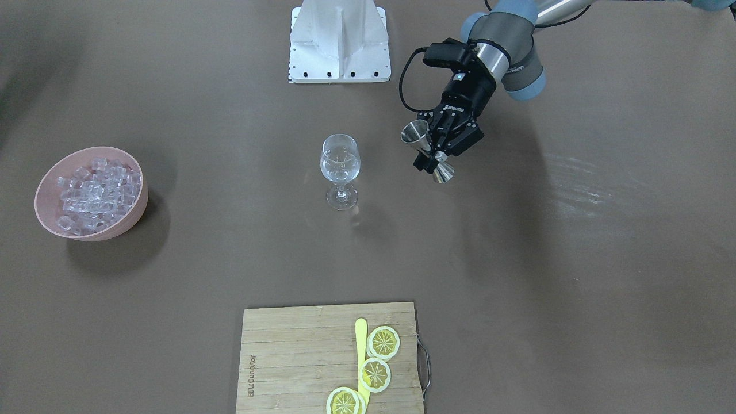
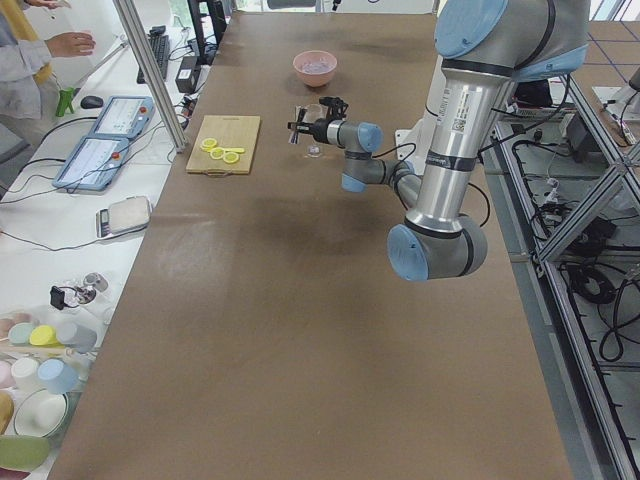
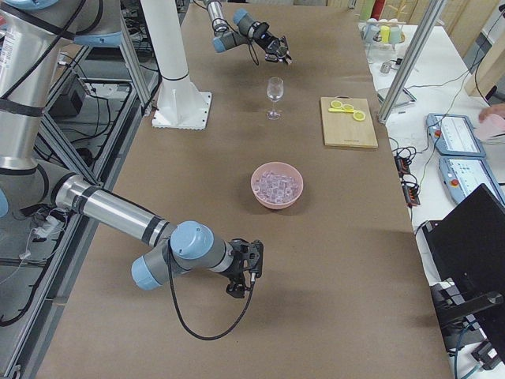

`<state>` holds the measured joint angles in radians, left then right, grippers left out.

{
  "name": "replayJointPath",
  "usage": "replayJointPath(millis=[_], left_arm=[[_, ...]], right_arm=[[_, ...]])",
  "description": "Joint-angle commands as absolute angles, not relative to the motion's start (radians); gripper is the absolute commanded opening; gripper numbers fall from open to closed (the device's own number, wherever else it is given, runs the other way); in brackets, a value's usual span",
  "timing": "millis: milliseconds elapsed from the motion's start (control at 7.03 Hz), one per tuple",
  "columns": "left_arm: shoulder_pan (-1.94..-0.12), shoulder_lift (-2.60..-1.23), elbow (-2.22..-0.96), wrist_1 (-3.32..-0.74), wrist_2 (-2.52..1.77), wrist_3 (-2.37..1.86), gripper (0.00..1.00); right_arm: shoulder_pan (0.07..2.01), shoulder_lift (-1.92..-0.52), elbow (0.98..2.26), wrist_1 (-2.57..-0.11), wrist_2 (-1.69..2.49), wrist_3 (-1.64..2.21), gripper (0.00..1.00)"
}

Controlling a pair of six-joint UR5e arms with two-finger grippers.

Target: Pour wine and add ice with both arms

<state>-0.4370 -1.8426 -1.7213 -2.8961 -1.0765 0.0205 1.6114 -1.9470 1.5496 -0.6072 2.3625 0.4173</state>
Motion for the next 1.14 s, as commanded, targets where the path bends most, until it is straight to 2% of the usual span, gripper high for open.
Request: replayJointPath(millis=[0, 427, 711, 996], left_arm=[[-0.484, -1.682, -1.718, -3.006, -1.080, -0.165, 0.00], [-0.512, -1.499, -1.691, -3.108, -1.071, -0.487, 0.00], [-0.520, -1.427, -1.575, -3.237, -1.068, -0.691, 0.00], [-0.529, -1.430, -1.476, -3.260, -0.987, -0.816, 0.00]], right_arm=[[1.621, -1.951, 1.561, -0.607, 2.367, 0.416, 1.00], [1.628, -1.944, 1.563, -0.609, 2.372, 0.405, 1.00], [1.628, -1.942, 1.566, -0.609, 2.372, 0.399, 1.00], [1.625, -1.942, 1.574, -0.609, 2.373, 0.397, 1.00]])
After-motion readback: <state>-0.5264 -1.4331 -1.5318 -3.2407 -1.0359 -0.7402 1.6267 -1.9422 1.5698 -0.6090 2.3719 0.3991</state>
